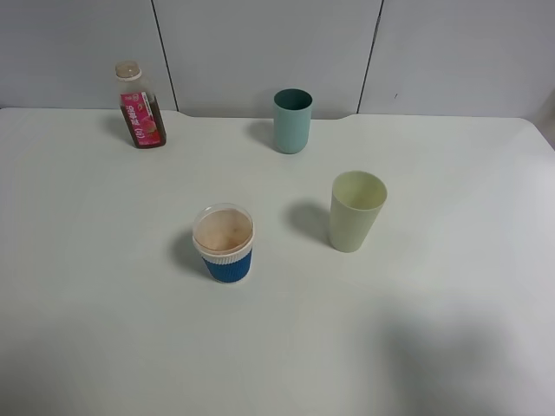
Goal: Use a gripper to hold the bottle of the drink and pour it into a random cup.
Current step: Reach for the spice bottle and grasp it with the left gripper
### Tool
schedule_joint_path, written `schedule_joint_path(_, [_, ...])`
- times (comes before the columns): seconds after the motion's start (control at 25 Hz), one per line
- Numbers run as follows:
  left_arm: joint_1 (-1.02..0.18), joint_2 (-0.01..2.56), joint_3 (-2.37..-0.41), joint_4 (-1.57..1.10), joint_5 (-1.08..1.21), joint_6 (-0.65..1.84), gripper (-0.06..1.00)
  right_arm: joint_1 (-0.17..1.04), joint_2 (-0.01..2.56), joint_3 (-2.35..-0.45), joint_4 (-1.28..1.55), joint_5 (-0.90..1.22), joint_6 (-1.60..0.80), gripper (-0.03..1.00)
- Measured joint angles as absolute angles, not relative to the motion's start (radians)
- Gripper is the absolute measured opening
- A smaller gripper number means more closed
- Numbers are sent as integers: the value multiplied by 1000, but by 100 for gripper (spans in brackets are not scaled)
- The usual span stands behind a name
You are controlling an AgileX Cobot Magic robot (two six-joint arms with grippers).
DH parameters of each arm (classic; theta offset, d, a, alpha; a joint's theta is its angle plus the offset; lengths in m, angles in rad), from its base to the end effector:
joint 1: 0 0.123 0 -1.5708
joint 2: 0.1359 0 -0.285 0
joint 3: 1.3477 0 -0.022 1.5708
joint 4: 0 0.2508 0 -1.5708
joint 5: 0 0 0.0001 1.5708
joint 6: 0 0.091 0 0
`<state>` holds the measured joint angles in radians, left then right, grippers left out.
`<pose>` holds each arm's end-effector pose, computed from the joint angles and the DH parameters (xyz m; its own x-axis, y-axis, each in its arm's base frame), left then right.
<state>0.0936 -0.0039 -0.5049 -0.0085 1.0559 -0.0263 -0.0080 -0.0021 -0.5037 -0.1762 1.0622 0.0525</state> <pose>-0.0057 -0.0012 0.2790 -0.4391 -0.0718 -0.8956 -0.1003 0.9945 -0.0306 -0.0064 -0.0139 0.2792 -0.4509 -0.0300 -0.8921 0.1297 0.9866 -0.0987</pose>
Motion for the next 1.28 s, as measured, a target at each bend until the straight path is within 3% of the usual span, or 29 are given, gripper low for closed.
schedule_joint_path(1.28, [78,-4,-505,-8,1056,-26,94,-8,-2,-504,-176,1062,52,99])
